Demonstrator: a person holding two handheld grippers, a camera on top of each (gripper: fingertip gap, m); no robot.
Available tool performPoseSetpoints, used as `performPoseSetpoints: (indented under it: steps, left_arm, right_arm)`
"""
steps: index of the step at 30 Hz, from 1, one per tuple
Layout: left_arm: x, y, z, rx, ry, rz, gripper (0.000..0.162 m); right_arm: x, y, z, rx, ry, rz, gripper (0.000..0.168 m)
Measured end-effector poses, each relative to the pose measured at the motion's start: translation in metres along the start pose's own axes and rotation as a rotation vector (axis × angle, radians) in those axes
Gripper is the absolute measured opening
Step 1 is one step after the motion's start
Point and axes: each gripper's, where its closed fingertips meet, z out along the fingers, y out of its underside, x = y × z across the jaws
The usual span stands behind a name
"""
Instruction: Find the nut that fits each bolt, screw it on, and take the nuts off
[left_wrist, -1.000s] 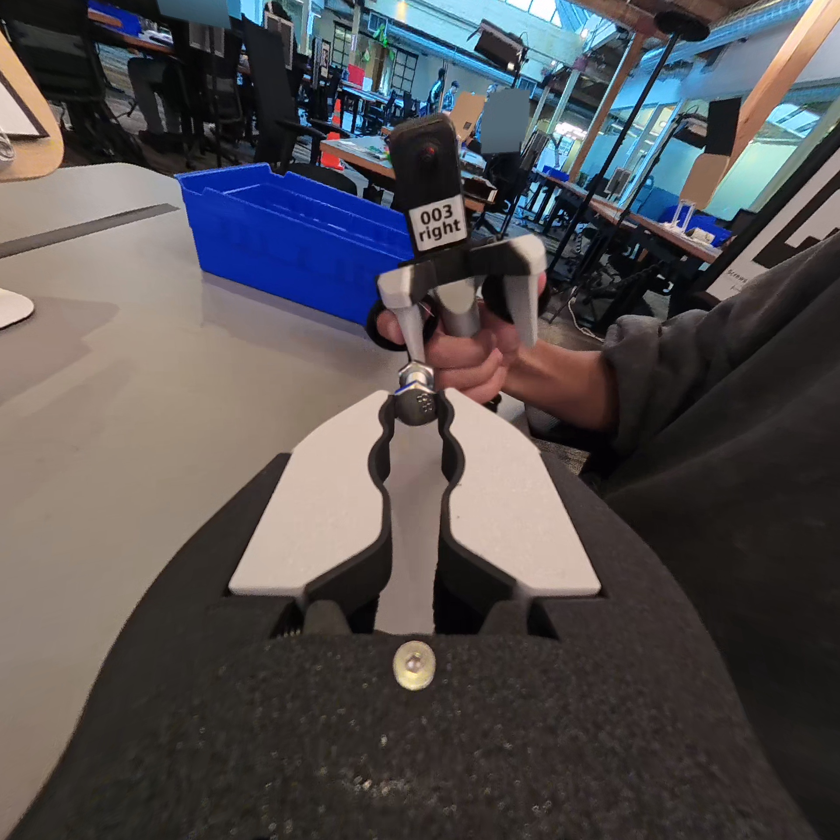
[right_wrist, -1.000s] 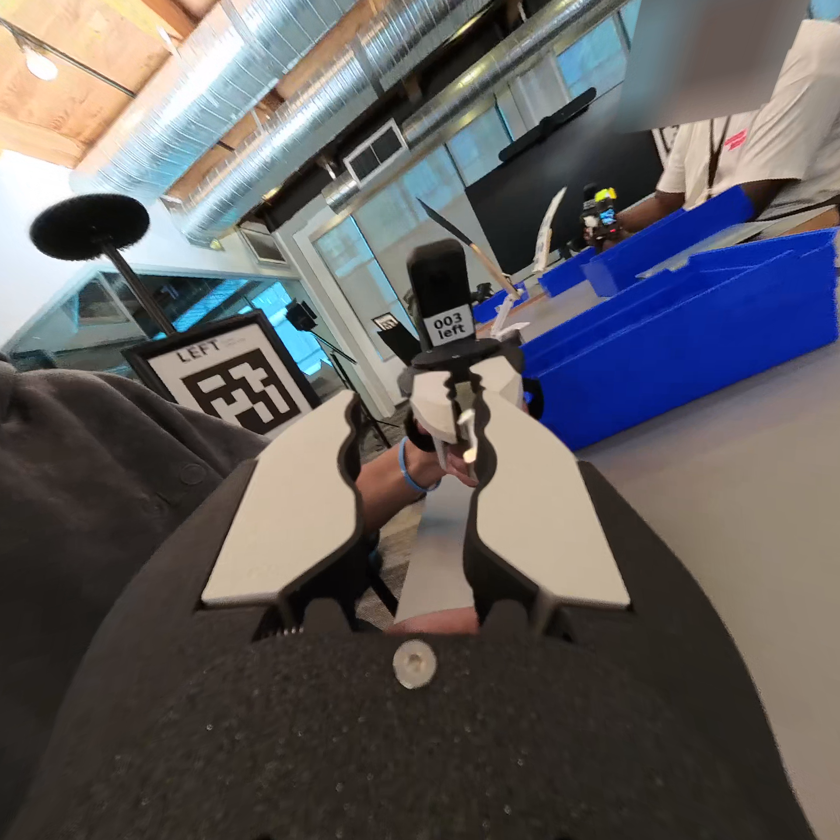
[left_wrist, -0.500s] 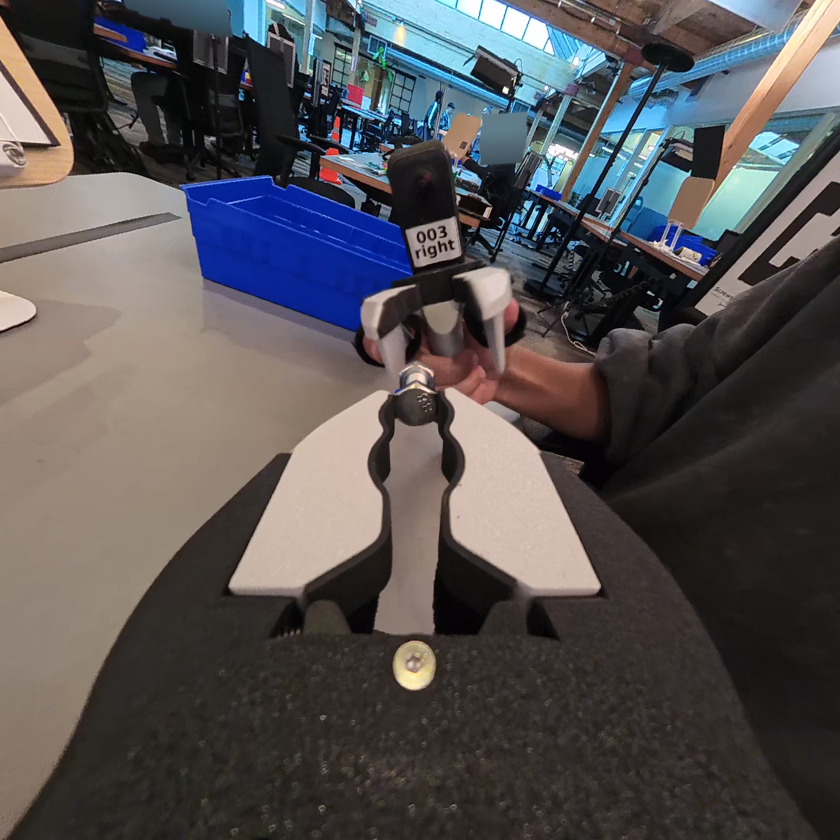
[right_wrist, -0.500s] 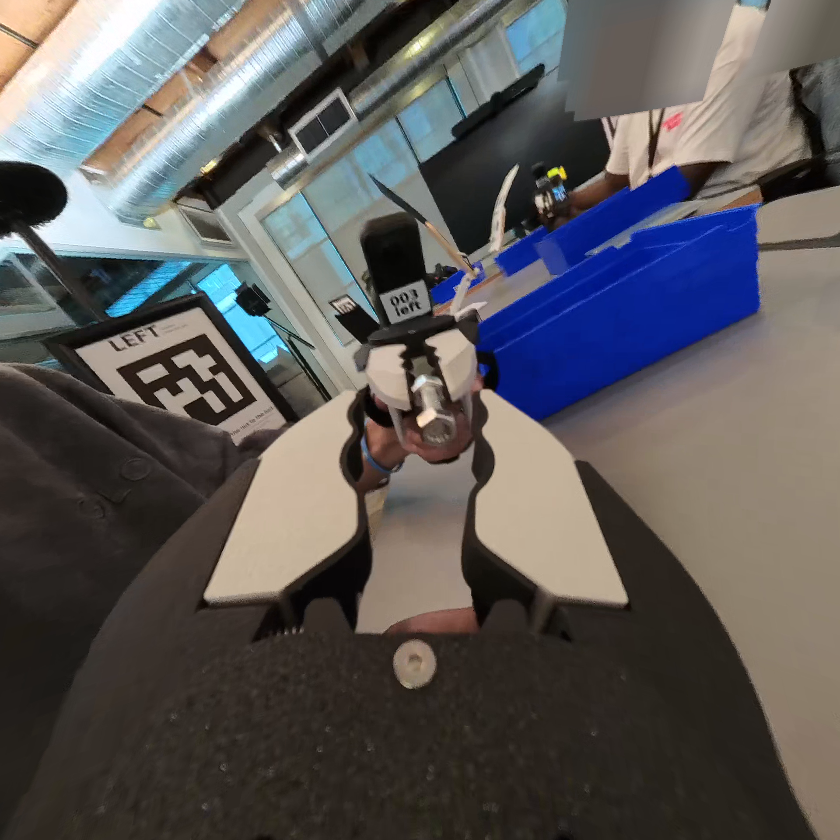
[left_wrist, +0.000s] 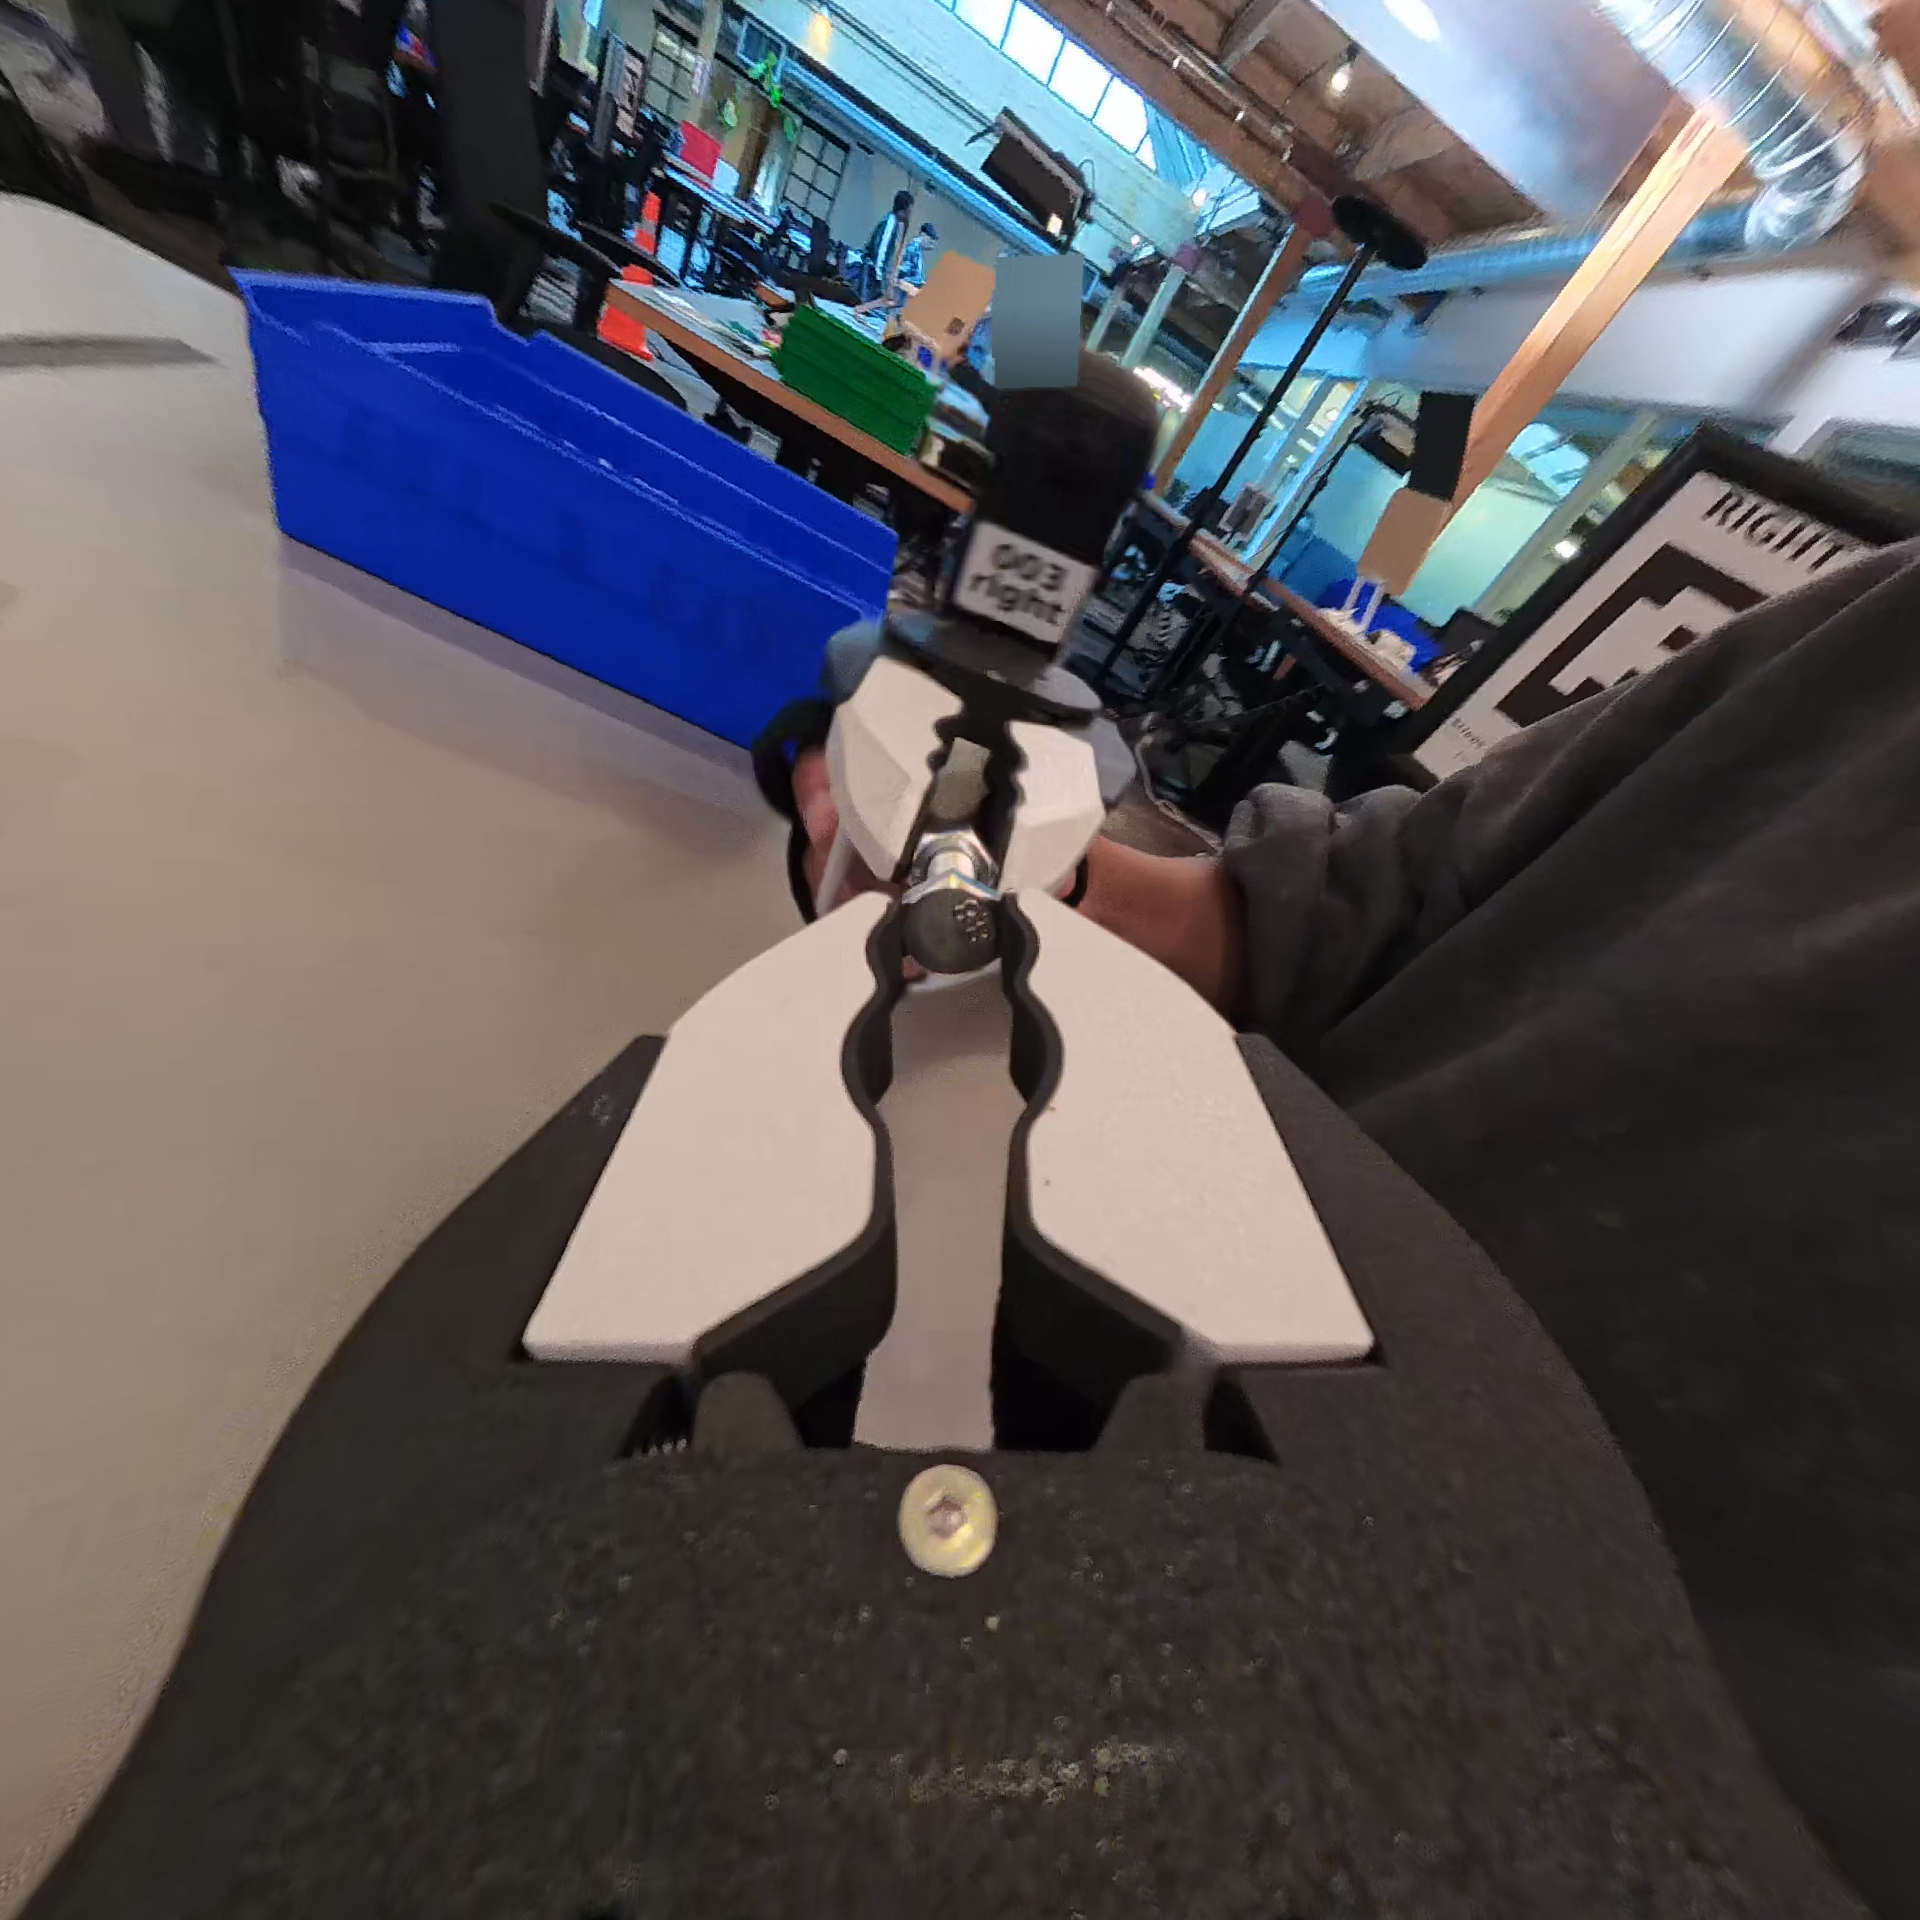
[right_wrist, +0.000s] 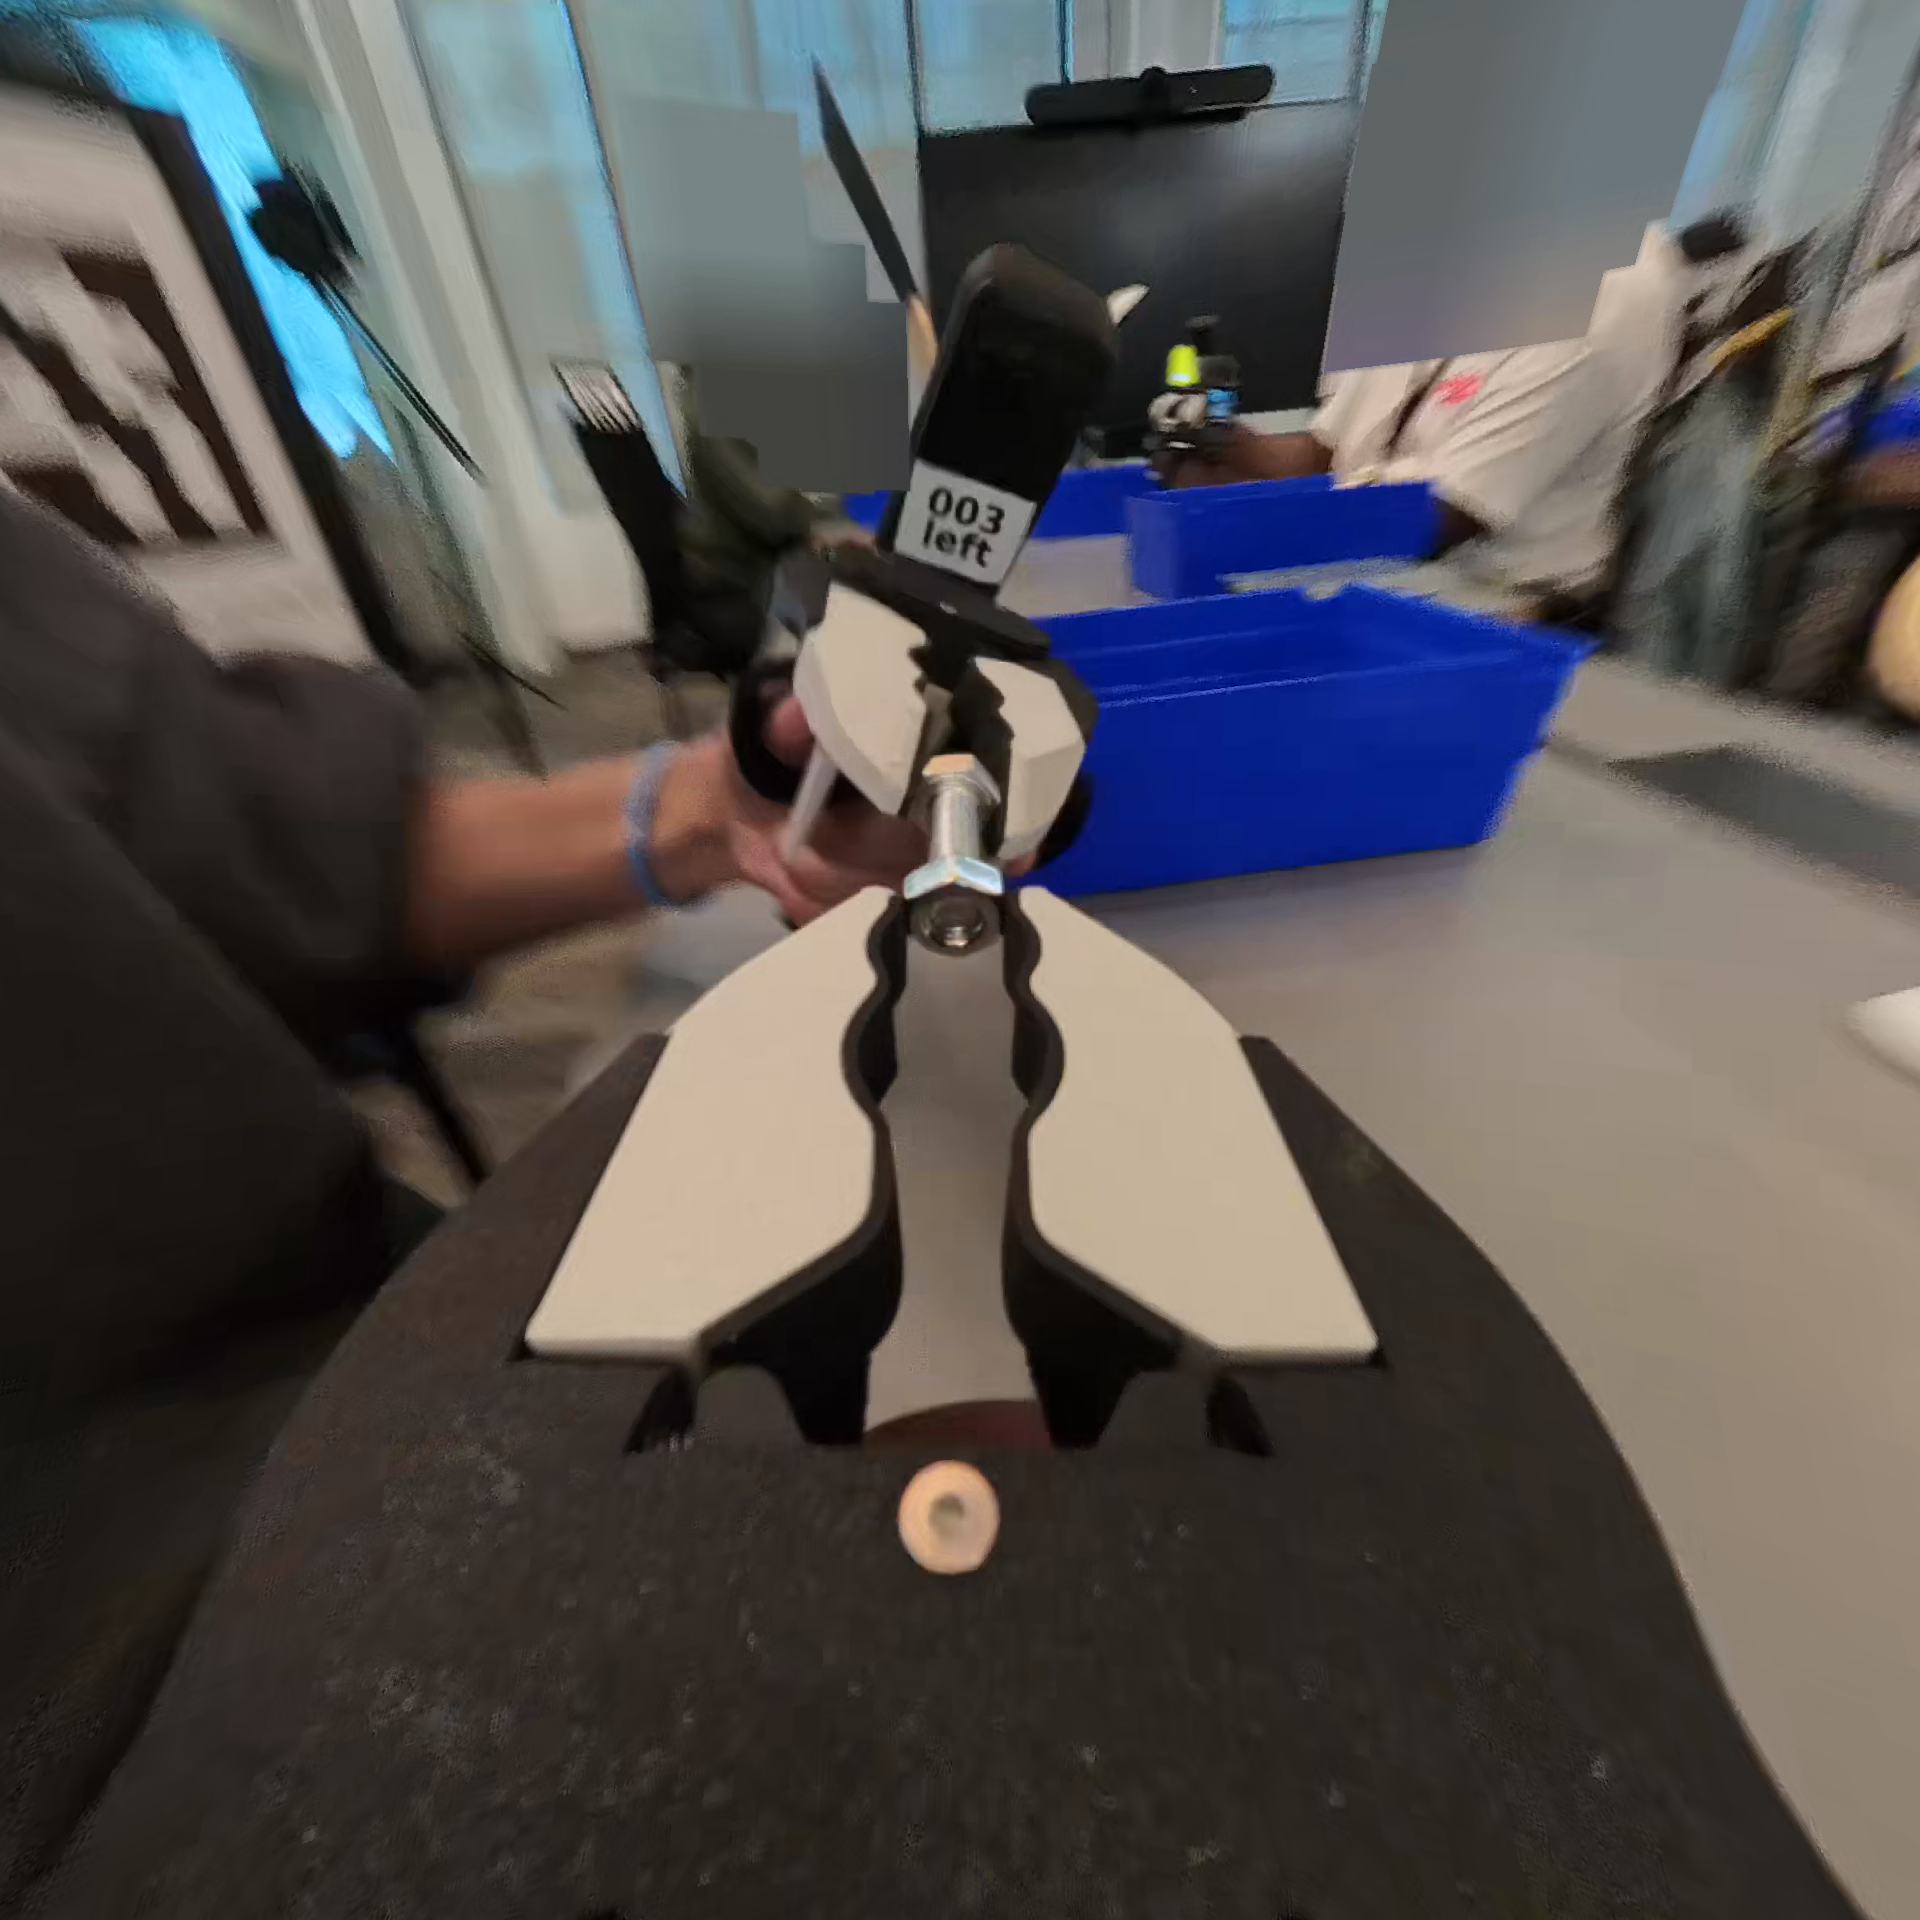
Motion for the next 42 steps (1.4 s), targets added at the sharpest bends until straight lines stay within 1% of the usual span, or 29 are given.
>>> performPoseSetpoints:
  steps: [3, 5, 8, 9, 11, 13, 14, 15, 16, 19, 20, 21, 22, 23, 24, 25, 26, 27, 28, 29, 30, 31, 34, 35, 37, 38, 40, 41, 42]
  left_arm:
    - [-0.001, 0.005, 0.001, -0.017, 0.039, -0.081, 0.017]
    - [-0.003, 0.011, 0.003, -0.045, 0.056, -0.151, 0.017]
    - [-0.007, 0.017, 0.006, -0.065, 0.117, -0.348, 0.017]
    - [-0.008, 0.018, 0.007, -0.063, 0.137, -0.411, 0.017]
    - [-0.01, 0.019, 0.008, -0.049, 0.165, -0.476, 0.017]
    - [-0.01, 0.018, 0.009, -0.037, 0.169, -0.476, 0.017]
    - [-0.01, 0.017, 0.009, -0.029, 0.163, -0.462, 0.017]
    - [-0.012, 0.016, 0.009, -0.03, 0.143, -0.438, 0.017]
    - [-0.012, 0.015, 0.008, -0.03, 0.13, -0.412, 0.017]
    - [-0.008, 0.001, 0.0, 0.025, 0.117, -0.329, 0.017]
    - [-0.009, -0.003, -0.004, 0.031, 0.087, -0.28, 0.017]
    - [-0.009, -0.006, -0.008, 0.033, 0.053, -0.222, 0.017]
    - [-0.009, -0.008, -0.012, 0.03, 0.018, -0.157, 0.017]
    - [-0.008, -0.01, -0.015, 0.022, -0.021, -0.088, 0.017]
    - [-0.008, -0.012, -0.018, 0.012, -0.059, -0.023, 0.017]
    - [-0.007, -0.013, -0.02, 0.001, -0.09, 0.03, 0.017]
    - [-0.006, -0.014, -0.022, -0.008, -0.114, 0.075, 0.017]
    - [-0.005, -0.016, -0.023, -0.013, -0.131, 0.111, 0.017]
    - [-0.005, -0.016, -0.025, -0.017, -0.146, 0.143, 0.017]
    - [-0.004, -0.017, -0.026, -0.018, -0.159, 0.17, 0.017]
    - [-0.003, -0.016, -0.026, -0.028, -0.164, 0.189, 0.017]
    - [-0.002, -0.014, -0.026, -0.047, -0.161, 0.206, 0.017]
    - [0.0, -0.007, -0.022, -0.094, -0.17, 0.252, 0.017]
    - [0.0, -0.004, -0.021, -0.109, -0.172, 0.26, 0.017]
    - [0.0, -0.001, -0.018, -0.125, -0.18, 0.279, 0.017]
    - [0.0, 0.001, -0.017, -0.136, -0.176, 0.284, 0.017]
    - [0.0, 0.005, -0.015, -0.162, -0.184, 0.298, 0.017]
    - [0.0, 0.006, -0.015, -0.171, -0.184, 0.306, 0.017]
    - [0.001, 0.006, -0.014, -0.172, -0.182, 0.308, 0.017]
  right_arm:
    - [0.001, 0.006, -0.002, -0.142, 0.183, -0.461, 0.018]
    - [0.003, 0.011, -0.004, -0.238, 0.267, -0.741, 0.018]
    - [0.005, 0.015, -0.008, -0.342, 0.371, -1.154, 0.018]
    - [0.005, 0.016, -0.009, -0.373, 0.4, -1.261, 0.018]
    - [0.005, 0.016, -0.01, -0.401, 0.433, -1.393, 0.018]
    - [0.005, 0.016, -0.01, -0.387, 0.453, -1.401, 0.018]
    - [0.006, 0.015, -0.01, -0.355, 0.463, -1.327, 0.018]
    - [0.007, 0.018, -0.01, -0.35, 0.451, -1.204, 0.018]
    - [0.004, 0.018, -0.009, -0.324, 0.409, -1.087, 0.023]
    - [-0.004, 0.001, -0.007, -0.151, 0.325, -0.745, 0.046]
    - [-0.002, -0.004, -0.008, -0.1, 0.304, -0.612, 0.051]
    - [0.0, -0.005, -0.008, -0.069, 0.26, -0.467, 0.05]
    - [0.002, -0.005, -0.007, -0.045, 0.205, -0.294, 0.052]
    - [0.013, -0.006, -0.006, -0.006, 0.206, -0.095, 0.053]
    - [0.018, -0.004, -0.004, 0.02, 0.146, 0.125, 0.051]
    - [0.021, -0.001, 0.0, 0.048, 0.072, 0.367, 0.05]
    - [0.019, -0.001, 0.004, 0.08, -0.036, 0.585, 0.057]
    - [0.017, -0.001, 0.007, 0.104, -0.128, 0.765, 0.058]
    - [0.015, 0.002, 0.01, 0.11, -0.194, 0.9, 0.054]
    - [0.013, 0.003, 0.012, 0.131, -0.252, 0.98, 0.054]
    - [0.012, 0.004, 0.014, 0.15, -0.277, 1.055, 0.049]
    - [0.009, 0.007, 0.017, 0.141, -0.306, 1.128, 0.049]
    - [0.004, -0.004, 0.018, 0.236, -0.469, 1.36, 0.045]
    - [0.003, -0.006, 0.018, 0.258, -0.505, 1.398, 0.043]
    - [-0.001, 0.0, 0.021, 0.234, -0.51, 1.419, 0.043]
    - [-0.001, 0.001, 0.022, 0.235, -0.51, 1.43, 0.039]
    - [0.0, -0.001, 0.02, 0.264, -0.539, 1.454, 0.026]
    - [0.001, -0.001, 0.019, 0.269, -0.536, 1.454, 0.016]
    - [0.0, 0.001, 0.02, 0.253, -0.53, 1.436, 0.015]
